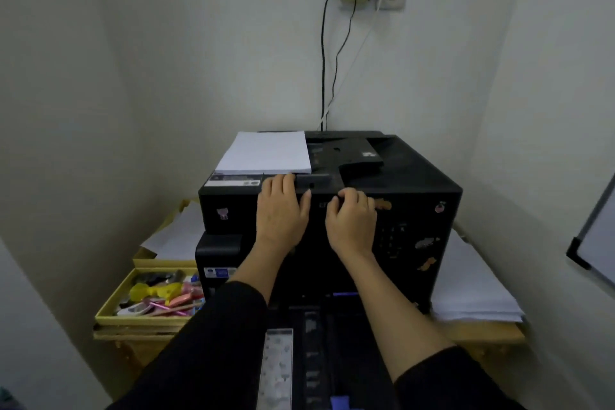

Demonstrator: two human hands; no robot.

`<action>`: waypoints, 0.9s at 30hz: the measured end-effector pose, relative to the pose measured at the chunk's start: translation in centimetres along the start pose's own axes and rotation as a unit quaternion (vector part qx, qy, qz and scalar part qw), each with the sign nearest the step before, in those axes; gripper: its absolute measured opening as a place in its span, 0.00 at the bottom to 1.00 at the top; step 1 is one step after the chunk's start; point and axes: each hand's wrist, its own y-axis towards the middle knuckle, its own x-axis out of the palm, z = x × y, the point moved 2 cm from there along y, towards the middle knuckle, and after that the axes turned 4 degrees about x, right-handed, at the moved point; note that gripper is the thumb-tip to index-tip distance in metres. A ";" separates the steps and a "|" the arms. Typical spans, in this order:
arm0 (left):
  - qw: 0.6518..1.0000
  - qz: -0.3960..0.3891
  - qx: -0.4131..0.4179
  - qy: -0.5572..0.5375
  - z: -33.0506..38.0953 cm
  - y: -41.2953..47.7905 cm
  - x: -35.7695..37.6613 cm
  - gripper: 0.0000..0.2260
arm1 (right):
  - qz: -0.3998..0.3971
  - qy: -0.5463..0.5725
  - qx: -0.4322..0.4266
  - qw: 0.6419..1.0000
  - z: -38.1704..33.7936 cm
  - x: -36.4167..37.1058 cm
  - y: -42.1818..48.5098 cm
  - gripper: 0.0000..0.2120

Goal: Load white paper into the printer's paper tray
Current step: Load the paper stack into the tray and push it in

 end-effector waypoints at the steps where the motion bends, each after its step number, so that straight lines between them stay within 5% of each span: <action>1: 1.000 0.006 -0.001 0.006 -0.4 1.5 -0.5 0.20 | 0.009 0.017 -0.008 1.000 -1.0 0.1 1.3 0.11; 11: 0.992 -0.103 -0.047 0.063 -7.9 11.5 -1.0 0.20 | -0.106 0.070 0.070 0.989 -6.8 5.5 11.8 0.14; 15: 0.980 -0.173 -0.073 0.064 -10.7 14.1 0.2 0.18 | -0.202 0.075 0.148 0.965 -7.0 9.2 15.3 0.09; 18: 0.968 -0.221 -0.090 0.073 -12.8 15.9 1.5 0.20 | -0.232 0.070 0.191 0.951 -7.2 11.3 17.3 0.16; 21: 0.956 -0.260 -0.104 0.085 -14.2 17.0 2.5 0.21 | -0.263 0.077 0.231 0.934 -7.3 12.9 18.5 0.09; 27: 0.947 -0.291 -0.119 0.058 -15.7 17.2 4.0 0.21 | -0.332 0.076 0.315 0.886 -7.1 14.5 19.1 0.20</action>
